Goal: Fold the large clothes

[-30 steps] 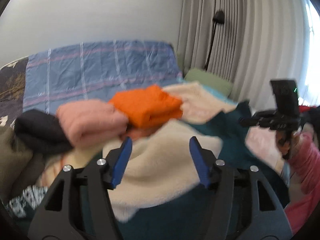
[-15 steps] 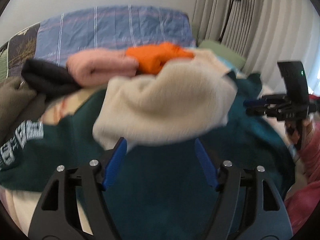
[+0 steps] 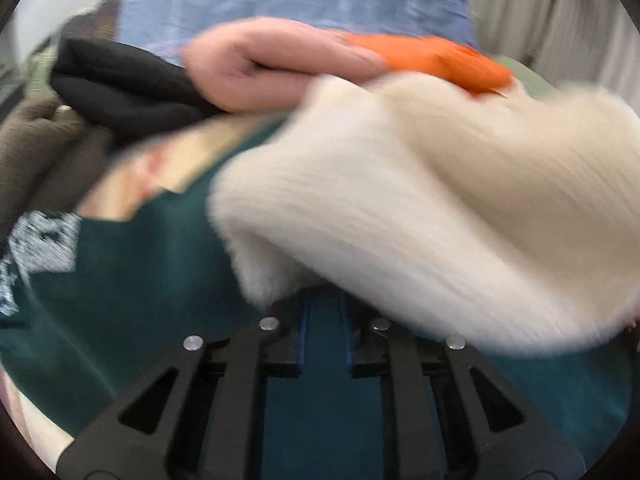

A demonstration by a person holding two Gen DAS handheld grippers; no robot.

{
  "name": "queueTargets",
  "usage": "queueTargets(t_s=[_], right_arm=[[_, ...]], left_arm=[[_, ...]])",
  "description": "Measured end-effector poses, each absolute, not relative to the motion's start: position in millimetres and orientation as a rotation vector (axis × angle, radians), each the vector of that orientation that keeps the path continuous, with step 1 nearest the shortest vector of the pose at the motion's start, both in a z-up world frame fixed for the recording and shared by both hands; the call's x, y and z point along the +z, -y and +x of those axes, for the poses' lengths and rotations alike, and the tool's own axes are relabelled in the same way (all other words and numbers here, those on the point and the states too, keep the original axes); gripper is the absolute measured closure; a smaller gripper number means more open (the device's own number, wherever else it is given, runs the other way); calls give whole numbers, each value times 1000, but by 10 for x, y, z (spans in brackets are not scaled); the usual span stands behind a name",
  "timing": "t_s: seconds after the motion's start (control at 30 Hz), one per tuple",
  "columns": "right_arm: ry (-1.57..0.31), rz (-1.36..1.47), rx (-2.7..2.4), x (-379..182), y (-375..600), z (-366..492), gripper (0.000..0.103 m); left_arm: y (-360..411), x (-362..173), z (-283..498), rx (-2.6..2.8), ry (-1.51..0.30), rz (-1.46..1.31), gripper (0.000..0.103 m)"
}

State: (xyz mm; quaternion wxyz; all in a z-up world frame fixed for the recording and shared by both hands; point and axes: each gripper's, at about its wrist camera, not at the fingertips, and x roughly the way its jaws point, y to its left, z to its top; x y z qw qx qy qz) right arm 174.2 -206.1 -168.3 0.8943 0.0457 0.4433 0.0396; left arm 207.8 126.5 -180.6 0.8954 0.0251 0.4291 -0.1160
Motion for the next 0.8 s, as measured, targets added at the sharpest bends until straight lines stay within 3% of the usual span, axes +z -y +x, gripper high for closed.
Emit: queueTargets(t_s=[0.13,0.33,0.53,0.6,0.73,0.8], right_arm=[[-947,321,152,-1713,2480,1689,97],[-871,366,241,-1259,2627,1356,91],[-754,375,410,-889,2168,1427,84],[-788,355,463,-960,1959,1511,82],[-1107,262,376,-1720,1705,1483,84],[-1047,272,415,-1796,1775,1282,84]], left_arm=[[-1583,-1713,2037,-202,-864,-56,79],[-1829,-1215,1642,-203,-738,-74,73],[-1314,-736,1618,-358,-631,-71,63],[-1053,-783,1710,-408,-658,-73,62],[-529,-1252,1711,-540,-805,36,57],[-293,-1600,1533,-550,-878,212,57]])
